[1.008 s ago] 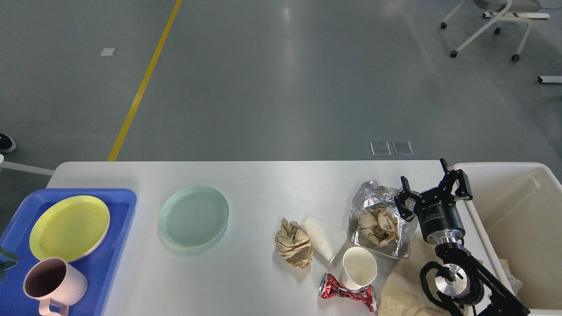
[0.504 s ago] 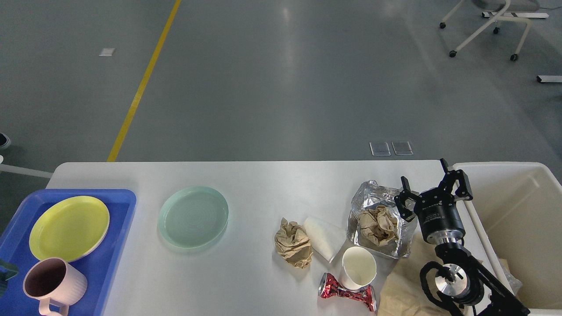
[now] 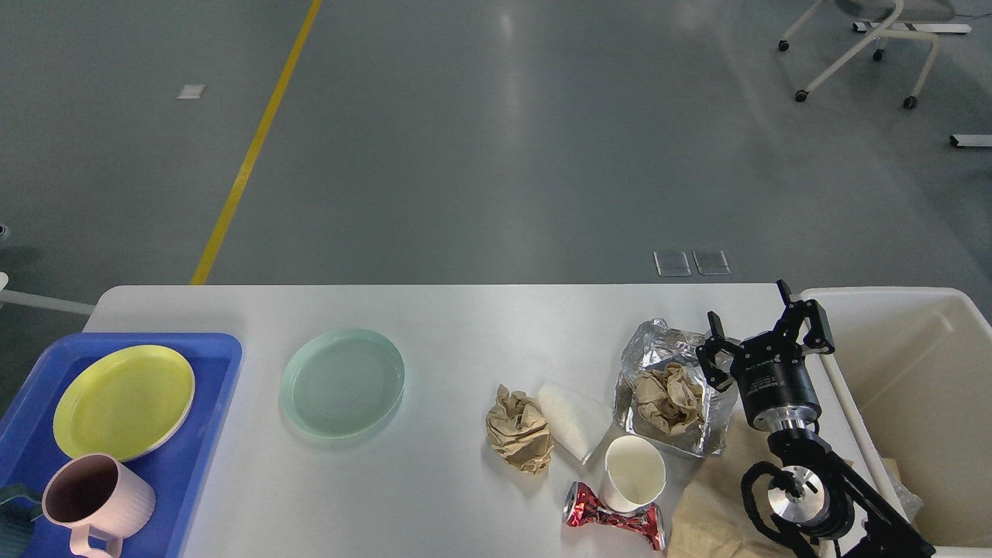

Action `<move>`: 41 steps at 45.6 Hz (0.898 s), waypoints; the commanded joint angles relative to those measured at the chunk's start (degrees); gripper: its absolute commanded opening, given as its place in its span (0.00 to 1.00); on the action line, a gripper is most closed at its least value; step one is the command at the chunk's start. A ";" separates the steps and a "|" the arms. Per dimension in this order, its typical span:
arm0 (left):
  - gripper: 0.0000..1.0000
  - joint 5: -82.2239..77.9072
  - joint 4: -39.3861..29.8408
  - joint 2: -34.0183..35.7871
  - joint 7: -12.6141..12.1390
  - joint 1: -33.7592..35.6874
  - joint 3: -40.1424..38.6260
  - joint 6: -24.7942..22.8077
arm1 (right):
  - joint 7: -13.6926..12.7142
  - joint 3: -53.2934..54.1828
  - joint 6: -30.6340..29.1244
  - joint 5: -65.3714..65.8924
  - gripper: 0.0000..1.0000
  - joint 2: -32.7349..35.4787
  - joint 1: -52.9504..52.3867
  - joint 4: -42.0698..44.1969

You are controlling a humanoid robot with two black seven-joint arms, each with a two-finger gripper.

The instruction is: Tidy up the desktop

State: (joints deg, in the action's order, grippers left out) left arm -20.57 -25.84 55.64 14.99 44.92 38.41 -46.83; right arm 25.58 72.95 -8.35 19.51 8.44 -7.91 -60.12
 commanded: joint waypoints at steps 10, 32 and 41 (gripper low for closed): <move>0.94 1.67 -0.88 0.00 -0.05 -0.18 0.00 3.67 | 0.00 0.00 0.00 0.00 1.00 0.00 0.00 0.00; 0.96 2.37 -5.62 7.37 -0.58 8.23 5.42 -2.81 | 0.00 0.00 0.00 0.00 1.00 -0.09 0.00 0.00; 0.96 3.95 -6.06 4.14 -0.75 28.18 24.14 -7.58 | 0.00 0.00 0.00 0.00 1.00 -0.09 0.00 -0.09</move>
State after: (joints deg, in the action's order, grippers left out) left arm -17.74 -31.52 62.51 14.41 61.68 51.58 -52.26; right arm 25.58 72.95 -8.35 19.52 8.38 -7.92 -60.12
